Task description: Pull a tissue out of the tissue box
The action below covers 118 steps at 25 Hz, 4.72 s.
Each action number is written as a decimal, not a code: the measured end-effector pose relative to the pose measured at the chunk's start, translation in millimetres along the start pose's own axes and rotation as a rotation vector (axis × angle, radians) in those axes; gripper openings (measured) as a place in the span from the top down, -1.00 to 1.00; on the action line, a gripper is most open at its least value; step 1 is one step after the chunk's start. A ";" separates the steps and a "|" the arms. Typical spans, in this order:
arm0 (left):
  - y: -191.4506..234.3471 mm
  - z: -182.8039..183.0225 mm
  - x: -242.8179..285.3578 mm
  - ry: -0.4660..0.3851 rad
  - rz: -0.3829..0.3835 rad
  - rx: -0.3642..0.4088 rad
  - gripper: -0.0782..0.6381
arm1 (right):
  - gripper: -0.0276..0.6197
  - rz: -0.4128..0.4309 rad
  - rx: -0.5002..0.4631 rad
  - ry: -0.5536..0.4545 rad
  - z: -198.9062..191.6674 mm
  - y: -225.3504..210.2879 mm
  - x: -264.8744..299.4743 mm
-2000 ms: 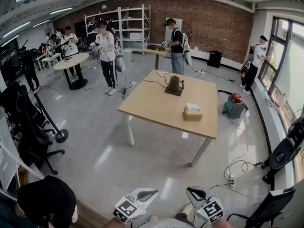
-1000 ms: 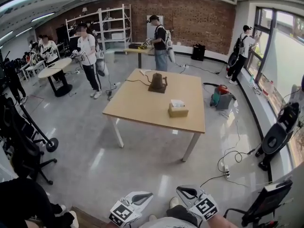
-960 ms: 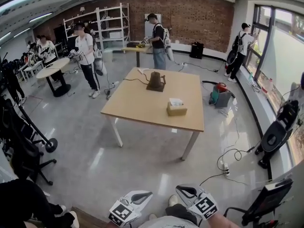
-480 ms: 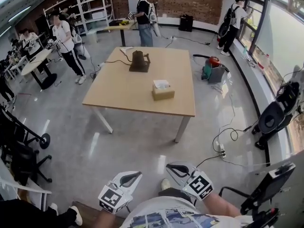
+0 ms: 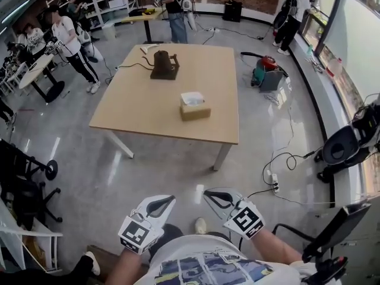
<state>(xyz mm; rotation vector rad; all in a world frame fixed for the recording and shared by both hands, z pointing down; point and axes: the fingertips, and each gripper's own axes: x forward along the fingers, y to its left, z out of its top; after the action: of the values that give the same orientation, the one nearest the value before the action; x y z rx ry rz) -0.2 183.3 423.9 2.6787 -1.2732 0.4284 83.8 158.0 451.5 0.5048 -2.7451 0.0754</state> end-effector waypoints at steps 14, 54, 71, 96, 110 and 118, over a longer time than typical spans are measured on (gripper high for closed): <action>104.6 -1.4 73.4 0.013 -0.128 -0.014 0.77 | 0.89 -0.104 0.063 0.066 1.2 -85.3 75.4; 295.8 71.2 256.5 0.024 -0.052 -0.053 0.71 | 0.33 0.122 0.032 0.204 -15.7 -408.2 245.7; 317.9 53.6 257.3 0.122 0.184 -0.151 0.70 | 0.13 0.469 0.334 0.397 -107.8 -496.4 348.9; 323.4 46.9 268.0 0.144 0.184 -0.178 0.70 | 0.17 0.735 0.420 0.403 -102.5 -476.7 369.0; 322.2 43.9 244.4 0.107 0.173 -0.156 0.70 | 0.87 0.683 0.343 0.391 -83.3 -461.9 359.0; 316.5 44.3 227.8 0.073 0.142 -0.136 0.70 | 0.91 0.566 0.265 0.379 -76.5 -460.4 350.6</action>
<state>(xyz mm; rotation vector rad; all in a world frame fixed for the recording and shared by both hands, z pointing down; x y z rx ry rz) -100.5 -194.7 456.4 2.4482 -1.4227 0.4352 -35.4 -381.5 639.8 -0.2219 -2.4232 0.6101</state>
